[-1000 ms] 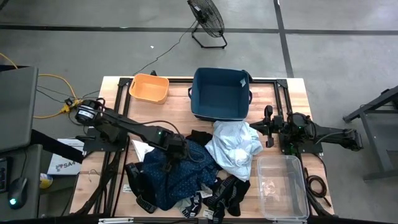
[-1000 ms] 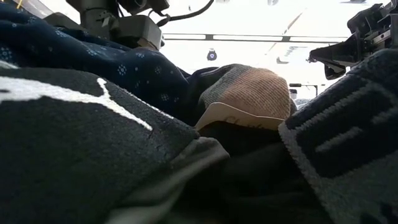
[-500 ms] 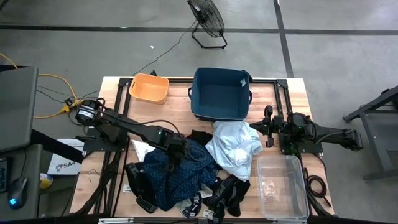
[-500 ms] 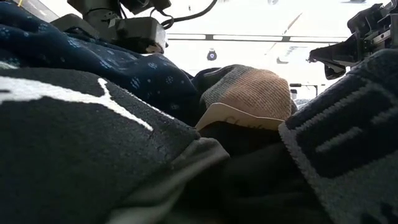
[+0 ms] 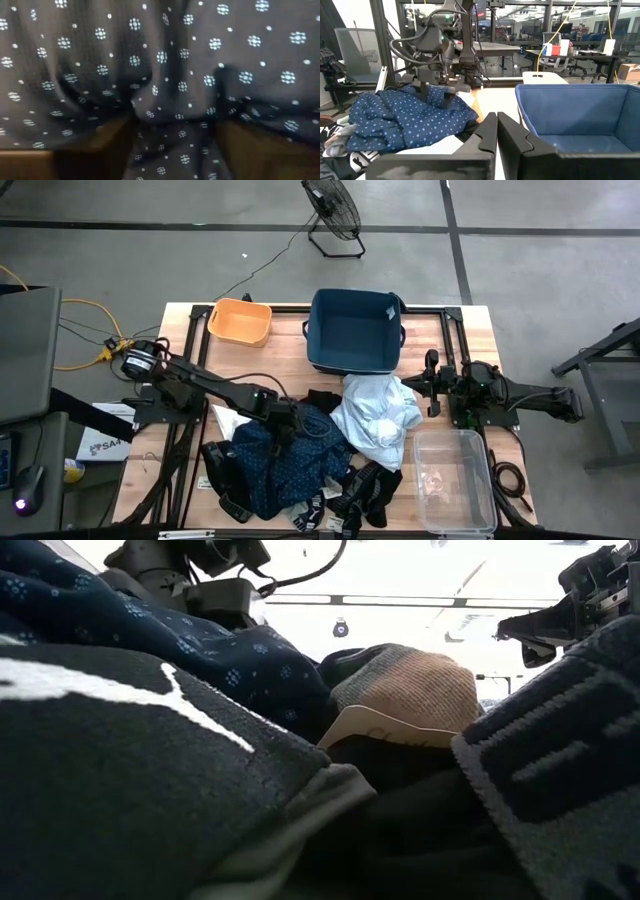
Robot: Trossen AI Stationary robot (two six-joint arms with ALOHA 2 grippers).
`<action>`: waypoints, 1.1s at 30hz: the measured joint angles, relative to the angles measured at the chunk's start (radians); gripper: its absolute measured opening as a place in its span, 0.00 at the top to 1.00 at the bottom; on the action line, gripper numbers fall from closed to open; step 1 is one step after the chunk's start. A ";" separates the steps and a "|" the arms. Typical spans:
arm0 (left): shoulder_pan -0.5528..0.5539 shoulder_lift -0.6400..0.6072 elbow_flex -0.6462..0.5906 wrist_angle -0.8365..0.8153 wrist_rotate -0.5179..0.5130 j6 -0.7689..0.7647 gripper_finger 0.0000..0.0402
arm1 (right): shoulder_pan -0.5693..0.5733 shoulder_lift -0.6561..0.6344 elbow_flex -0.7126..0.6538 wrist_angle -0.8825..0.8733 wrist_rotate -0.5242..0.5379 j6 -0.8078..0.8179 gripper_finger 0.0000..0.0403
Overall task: Pick & Place Cloths
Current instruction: Put the blue shirt into the blue laundry bin
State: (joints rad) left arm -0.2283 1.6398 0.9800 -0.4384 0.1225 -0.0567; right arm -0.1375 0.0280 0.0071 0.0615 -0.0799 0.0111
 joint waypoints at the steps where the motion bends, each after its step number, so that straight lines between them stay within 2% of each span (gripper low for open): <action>1: 0.000 -0.001 0.002 -0.004 -0.001 0.006 0.48 | 0.000 0.000 0.000 -0.001 0.000 0.000 0.99; 5: 0.000 -0.017 0.002 -0.012 -0.001 0.036 0.89 | 0.000 0.000 0.000 0.000 0.000 0.000 0.99; 6: 0.000 -0.023 0.002 -0.017 -0.001 0.043 0.94 | 0.000 0.000 0.000 0.000 0.000 0.000 0.99; 11: 0.000 -0.059 0.017 -0.076 0.001 0.059 0.98 | 0.000 0.000 0.000 0.000 0.000 0.000 0.99; 14: 0.000 -0.098 0.083 -0.162 -0.018 0.056 0.99 | 0.000 0.000 0.000 0.000 0.000 0.000 0.99; 18: -0.001 -0.158 0.199 -0.316 -0.116 0.068 0.99 | 0.000 0.003 0.000 -0.002 0.000 0.000 0.99; 24: 0.010 -0.212 0.381 -0.496 -0.344 0.101 0.99 | 0.000 0.017 0.000 -0.004 0.000 0.000 0.99; 33: 0.115 -0.214 0.704 -0.525 -0.453 0.216 1.00 | 0.000 0.021 0.000 -0.005 0.000 0.000 0.99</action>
State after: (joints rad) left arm -0.1132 1.4256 1.6843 -0.9632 -0.3304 0.1592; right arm -0.1374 0.0490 0.0071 0.0563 -0.0803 0.0110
